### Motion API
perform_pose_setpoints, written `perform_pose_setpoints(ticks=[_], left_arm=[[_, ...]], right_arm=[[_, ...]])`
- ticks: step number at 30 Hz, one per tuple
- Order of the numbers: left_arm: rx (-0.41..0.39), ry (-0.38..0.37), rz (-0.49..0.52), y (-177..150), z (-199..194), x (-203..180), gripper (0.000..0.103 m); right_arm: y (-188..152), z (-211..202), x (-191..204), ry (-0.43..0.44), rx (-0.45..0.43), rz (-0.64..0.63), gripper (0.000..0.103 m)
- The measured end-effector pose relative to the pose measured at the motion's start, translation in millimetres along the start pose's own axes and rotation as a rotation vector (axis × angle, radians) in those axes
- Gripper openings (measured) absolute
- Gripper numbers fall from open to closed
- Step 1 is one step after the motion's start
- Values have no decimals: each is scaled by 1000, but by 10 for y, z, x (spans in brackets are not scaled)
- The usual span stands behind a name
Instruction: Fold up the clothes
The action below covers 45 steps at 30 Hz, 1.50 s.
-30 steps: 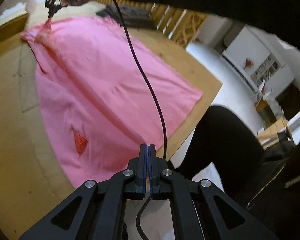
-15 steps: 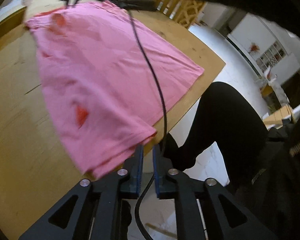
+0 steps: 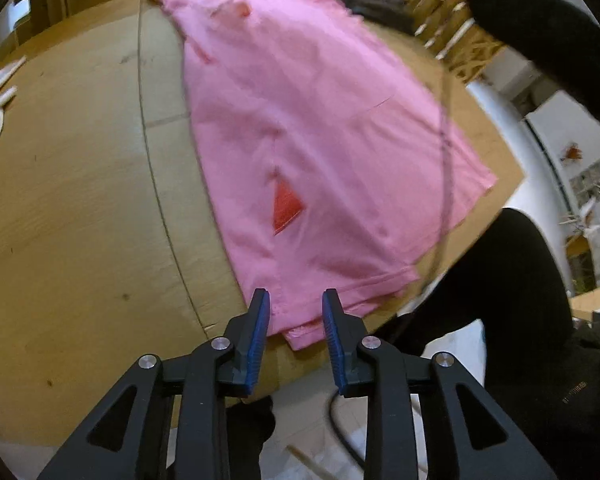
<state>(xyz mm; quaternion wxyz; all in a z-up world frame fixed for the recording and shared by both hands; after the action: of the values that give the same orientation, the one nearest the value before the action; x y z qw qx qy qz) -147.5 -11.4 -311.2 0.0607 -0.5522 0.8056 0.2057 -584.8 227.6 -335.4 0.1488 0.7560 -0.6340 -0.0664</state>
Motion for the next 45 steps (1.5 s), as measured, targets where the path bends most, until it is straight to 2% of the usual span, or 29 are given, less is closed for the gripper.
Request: perform_pose_setpoints(ticks=[2, 3, 4, 9, 12, 14, 15, 17, 19, 20, 21, 22, 25, 30, 37, 38, 40, 41, 42, 43, 44, 45], left_arm=[[-6, 16, 9, 7, 18, 2, 21], [-8, 33, 18, 11, 38, -2, 10], [-9, 46, 27, 9, 51, 1, 4], [3, 41, 36, -22, 32, -17, 4], [7, 38, 33, -13, 53, -72, 4], [12, 29, 26, 16, 7, -87, 4], [10, 30, 26, 19, -37, -71, 4], [6, 33, 27, 24, -125, -39, 4], [-19, 22, 19, 110, -242, -34, 4], [-37, 20, 23, 183, -294, -46, 4], [-57, 21, 31, 269, -338, -66, 4], [-72, 23, 41, 345, -364, -90, 4], [-83, -4, 65, 486, -362, -173, 6], [-77, -77, 75, 584, -267, -208, 10], [-17, -100, 84, 598, 71, -177, 9], [-12, -102, 80, 585, 95, -165, 9], [-5, -99, 80, 560, 143, -154, 9], [-6, -95, 83, 549, 151, -150, 9], [-6, -94, 83, 543, 154, -146, 10], [-7, -95, 81, 541, 154, -142, 10], [-7, -96, 79, 539, 153, -138, 9], [-7, -98, 77, 537, 153, -135, 10]], right_arm=[[-13, 18, 24, 16, -2, -7, 23], [-20, 27, 36, 24, -3, -10, 24], [-20, 39, 53, 29, -3, -13, 25], [45, 55, 132, 59, -27, -1, 33], [47, 137, 219, 90, 2, 0, 39], [37, 178, 298, 36, 19, -76, 39], [33, 197, 337, 9, 28, -115, 35], [222, 81, 366, -7, -54, -127, 22], [442, 21, 437, 3, -107, -139, 23], [568, 22, 494, 21, -120, -146, 30], [693, 22, 551, 40, -133, -152, 50], [790, 73, 601, 30, -129, -166, 56], [1083, 222, 799, 28, -132, -227, 56], [1154, 387, 954, 46, -99, -296, 56], [1251, 615, 1166, 70, -53, -393, 56], [1265, 648, 1196, 74, -46, -407, 55], [1293, 713, 1255, 81, -33, -435, 44], [1306, 745, 1285, 84, -26, -448, 27], [1308, 784, 1265, 92, -11, -445, 17], [1305, 765, 1264, 89, -15, -452, 13], [1302, 745, 1263, 86, -20, -459, 4], [1300, 726, 1262, 83, -24, -467, 4]])
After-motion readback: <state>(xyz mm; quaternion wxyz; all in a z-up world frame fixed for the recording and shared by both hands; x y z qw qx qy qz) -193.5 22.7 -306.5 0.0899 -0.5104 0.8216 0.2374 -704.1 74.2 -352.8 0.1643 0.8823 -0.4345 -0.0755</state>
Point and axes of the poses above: each gripper's, at about its wrist camera, not at the fingertips, and z roughly the way its jaws point, x to its left, y to its top, the point moved 9 cm from there along z, roughly the way its jaws point, and after that the axes turned 10 degrees about -z, right-handed, at the moved point
